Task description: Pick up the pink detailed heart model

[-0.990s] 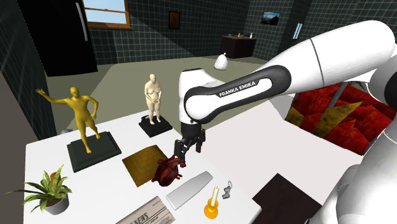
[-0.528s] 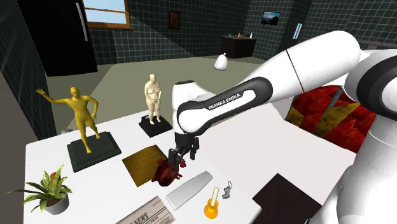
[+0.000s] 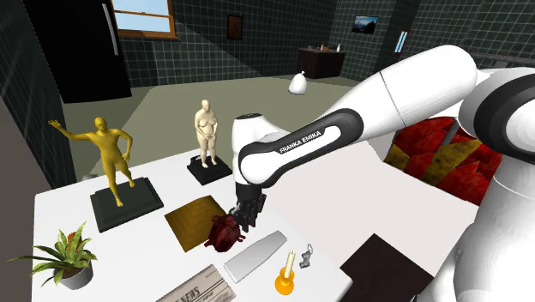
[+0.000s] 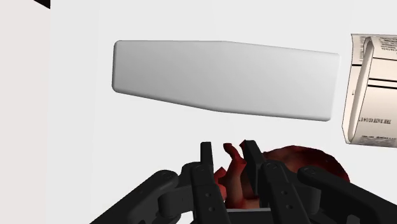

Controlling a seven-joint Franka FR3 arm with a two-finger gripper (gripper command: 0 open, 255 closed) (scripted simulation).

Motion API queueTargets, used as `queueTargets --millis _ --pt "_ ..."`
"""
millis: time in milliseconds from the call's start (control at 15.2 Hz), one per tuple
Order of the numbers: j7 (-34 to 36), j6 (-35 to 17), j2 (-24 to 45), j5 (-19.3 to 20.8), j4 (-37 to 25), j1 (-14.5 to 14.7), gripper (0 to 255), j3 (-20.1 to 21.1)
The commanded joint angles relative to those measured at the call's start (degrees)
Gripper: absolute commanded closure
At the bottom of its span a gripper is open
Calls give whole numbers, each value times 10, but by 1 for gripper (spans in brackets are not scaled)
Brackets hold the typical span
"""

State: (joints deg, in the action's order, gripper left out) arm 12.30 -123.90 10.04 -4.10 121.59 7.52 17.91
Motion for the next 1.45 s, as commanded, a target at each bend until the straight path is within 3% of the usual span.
queueTargets --millis 0,264,1386 --pt "0 0 1 0 0 0 255 0" --pt "0 0 0 0 1 0 255 0" --pt "-3 109 -59 -15 -52 -5 255 2"
